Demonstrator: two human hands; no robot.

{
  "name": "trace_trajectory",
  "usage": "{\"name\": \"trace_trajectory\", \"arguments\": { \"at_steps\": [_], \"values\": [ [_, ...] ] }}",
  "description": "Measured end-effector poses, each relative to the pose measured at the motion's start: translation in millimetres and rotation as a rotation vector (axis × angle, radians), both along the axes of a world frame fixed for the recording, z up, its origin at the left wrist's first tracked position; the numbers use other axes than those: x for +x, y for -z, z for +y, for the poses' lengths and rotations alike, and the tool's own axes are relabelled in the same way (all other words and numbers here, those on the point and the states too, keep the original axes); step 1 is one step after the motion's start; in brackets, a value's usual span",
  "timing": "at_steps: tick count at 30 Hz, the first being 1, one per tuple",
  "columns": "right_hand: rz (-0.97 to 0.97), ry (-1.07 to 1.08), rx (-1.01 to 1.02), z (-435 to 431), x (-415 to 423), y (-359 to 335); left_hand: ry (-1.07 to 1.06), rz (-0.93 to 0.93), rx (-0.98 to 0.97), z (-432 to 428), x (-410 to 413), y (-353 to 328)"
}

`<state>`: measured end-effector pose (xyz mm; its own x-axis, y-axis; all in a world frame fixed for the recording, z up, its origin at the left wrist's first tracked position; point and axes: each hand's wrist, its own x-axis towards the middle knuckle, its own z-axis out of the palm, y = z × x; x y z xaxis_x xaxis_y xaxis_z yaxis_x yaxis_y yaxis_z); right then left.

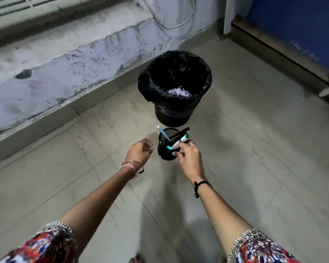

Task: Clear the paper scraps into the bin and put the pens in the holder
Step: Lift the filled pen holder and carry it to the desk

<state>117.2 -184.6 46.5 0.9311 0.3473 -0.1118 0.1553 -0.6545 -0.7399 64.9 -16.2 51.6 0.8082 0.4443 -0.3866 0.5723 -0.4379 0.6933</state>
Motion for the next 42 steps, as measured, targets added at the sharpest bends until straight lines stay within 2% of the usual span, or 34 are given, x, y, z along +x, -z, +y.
{"name": "trace_trajectory", "arguments": {
  "at_steps": [5,12,16,21,25,29,36,42],
  "values": [
    [-0.005,0.010,-0.060,-7,4,-132,-0.046,-0.006,-0.040,-5,10,-117],
    [-0.071,0.070,-0.011,-12,39,-357,-0.110,-0.156,-0.095,-4,55,-339],
    [-0.180,0.129,0.048,-23,70,-490,-0.066,-0.265,-0.142,-17,100,-468],
    [-0.329,0.196,0.060,-45,132,-592,-0.018,-0.405,-0.130,-45,172,-573],
    [-0.331,0.307,0.044,-87,195,-637,0.025,-0.444,-0.151,-82,228,-617],
    [-0.300,0.412,-0.043,-137,274,-649,0.059,-0.432,-0.160,-125,283,-634],
    [-0.211,0.526,-0.072,-189,384,-634,0.097,-0.349,-0.132,-158,373,-620],
    [-0.224,0.532,-0.083,-202,423,-617,0.067,-0.275,-0.112,-168,407,-597]
  ]
}}
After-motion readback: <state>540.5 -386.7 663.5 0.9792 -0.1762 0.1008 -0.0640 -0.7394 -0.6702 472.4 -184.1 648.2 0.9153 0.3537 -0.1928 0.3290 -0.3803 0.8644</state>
